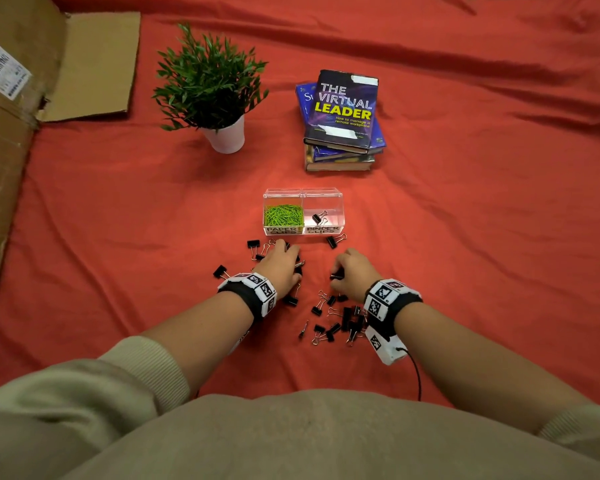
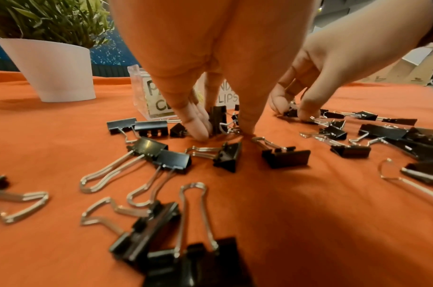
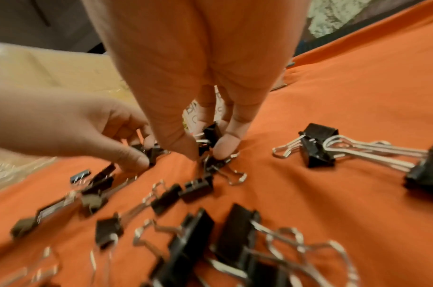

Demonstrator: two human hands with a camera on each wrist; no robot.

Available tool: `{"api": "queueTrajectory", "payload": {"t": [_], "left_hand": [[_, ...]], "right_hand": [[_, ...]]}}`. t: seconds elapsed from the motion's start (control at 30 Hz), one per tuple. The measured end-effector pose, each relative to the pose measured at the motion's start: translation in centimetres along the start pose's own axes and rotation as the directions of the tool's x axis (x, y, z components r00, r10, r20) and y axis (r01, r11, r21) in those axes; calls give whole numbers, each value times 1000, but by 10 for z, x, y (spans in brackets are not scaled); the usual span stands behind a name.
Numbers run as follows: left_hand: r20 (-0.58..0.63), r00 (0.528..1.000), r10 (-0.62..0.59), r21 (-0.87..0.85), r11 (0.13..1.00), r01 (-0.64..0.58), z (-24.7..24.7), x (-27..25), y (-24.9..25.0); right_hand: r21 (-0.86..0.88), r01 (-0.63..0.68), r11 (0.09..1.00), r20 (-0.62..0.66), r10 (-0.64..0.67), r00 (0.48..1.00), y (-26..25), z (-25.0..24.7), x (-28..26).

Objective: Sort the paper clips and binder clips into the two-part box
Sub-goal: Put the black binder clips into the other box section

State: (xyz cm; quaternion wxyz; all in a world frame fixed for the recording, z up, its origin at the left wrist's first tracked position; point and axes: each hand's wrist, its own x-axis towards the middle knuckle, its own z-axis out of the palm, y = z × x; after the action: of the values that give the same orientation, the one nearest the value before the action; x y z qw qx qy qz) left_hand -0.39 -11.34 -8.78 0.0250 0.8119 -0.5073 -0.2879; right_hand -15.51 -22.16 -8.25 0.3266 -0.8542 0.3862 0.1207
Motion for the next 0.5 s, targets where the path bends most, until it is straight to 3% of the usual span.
{"api": "queueTrajectory", "payload": {"t": [0.17,0.27,0.5], "left_hand": [[-44,998,49,62,997,-46,1,-2,-2],[-35,995,89,107,991,-85,1,-3,0],[-7,997,71,89,994,-70,-4,-1,5]], "right_hand": [[433,-116,894,3,127,992,-13,-27,9],[563,-49,825,-72,107,992,-30,-58,23],[391,38,920,-151,23,988,-46,-81,64]]}}
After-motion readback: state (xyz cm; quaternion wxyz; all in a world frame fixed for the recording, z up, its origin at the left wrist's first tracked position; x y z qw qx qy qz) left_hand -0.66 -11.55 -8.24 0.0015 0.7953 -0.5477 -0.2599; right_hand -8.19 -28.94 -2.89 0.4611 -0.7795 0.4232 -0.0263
